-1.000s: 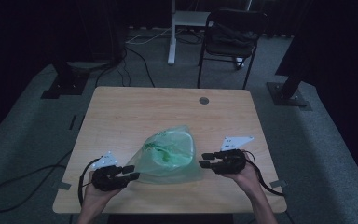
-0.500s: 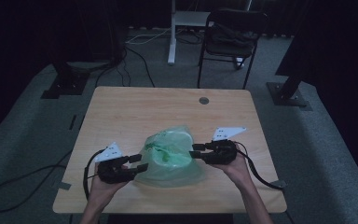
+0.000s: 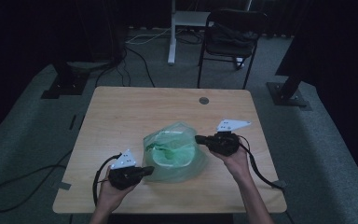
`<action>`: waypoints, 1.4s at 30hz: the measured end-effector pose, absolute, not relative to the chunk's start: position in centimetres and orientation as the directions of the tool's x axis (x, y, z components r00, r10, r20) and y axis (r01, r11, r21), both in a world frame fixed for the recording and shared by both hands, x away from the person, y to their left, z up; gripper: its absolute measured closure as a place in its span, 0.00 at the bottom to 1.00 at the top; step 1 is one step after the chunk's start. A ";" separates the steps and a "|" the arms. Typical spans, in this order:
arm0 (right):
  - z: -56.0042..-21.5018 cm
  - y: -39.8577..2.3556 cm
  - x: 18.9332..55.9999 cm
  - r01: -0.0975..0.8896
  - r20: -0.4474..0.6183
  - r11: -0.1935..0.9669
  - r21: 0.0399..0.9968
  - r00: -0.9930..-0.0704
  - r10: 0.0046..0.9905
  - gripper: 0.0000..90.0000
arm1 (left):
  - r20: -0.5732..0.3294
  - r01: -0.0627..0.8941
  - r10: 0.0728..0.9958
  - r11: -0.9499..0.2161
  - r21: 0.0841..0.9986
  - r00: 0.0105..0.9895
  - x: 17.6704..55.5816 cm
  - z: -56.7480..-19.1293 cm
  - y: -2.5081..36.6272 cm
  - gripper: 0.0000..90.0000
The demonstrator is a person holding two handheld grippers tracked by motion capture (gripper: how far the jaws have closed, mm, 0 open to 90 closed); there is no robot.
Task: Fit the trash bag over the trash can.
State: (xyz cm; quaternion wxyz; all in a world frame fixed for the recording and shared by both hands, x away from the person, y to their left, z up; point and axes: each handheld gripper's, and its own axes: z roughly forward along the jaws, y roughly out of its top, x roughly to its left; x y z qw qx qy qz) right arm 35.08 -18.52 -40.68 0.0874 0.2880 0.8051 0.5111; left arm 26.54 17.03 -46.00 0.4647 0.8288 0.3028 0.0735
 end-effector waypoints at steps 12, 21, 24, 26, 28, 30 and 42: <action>-41.3 -19.6 34.9 0.405 0.195 0.278 0.871 -0.804 0.561 0.79 | -0.161 0.394 0.612 -0.266 0.880 0.774 27.5 -42.8 19.0 0.71; -41.7 -19.3 35.6 0.425 0.227 0.300 0.854 -0.822 0.522 0.71 | -0.159 0.391 0.598 -0.281 0.876 0.786 31.8 -41.4 17.0 0.65; -41.8 -18.9 35.9 0.425 0.234 0.313 0.849 -0.835 0.498 0.79 | -0.184 0.419 0.597 -0.281 0.864 0.781 33.1 -41.6 16.6 0.64; -41.8 -18.6 36.0 0.422 0.233 0.323 0.847 -0.841 0.488 0.87 | -0.193 0.432 0.600 -0.283 0.856 0.776 33.6 -41.8 16.3 0.66; -41.8 -18.4 36.1 0.420 0.226 0.330 0.846 -0.842 0.490 0.94 | -0.198 0.435 0.599 -0.280 0.856 0.776 34.0 -41.8 16.2 0.79; -41.8 -18.3 36.1 0.416 0.221 0.326 0.849 -0.840 0.496 0.98 | -0.202 0.431 0.609 -0.255 0.865 0.767 34.2 -41.6 16.3 0.88; -41.5 -18.4 37.4 0.433 0.209 0.288 0.854 -0.794 0.571 1.00 | -0.255 0.507 0.712 -0.162 0.847 0.654 36.2 -42.4 17.0 0.93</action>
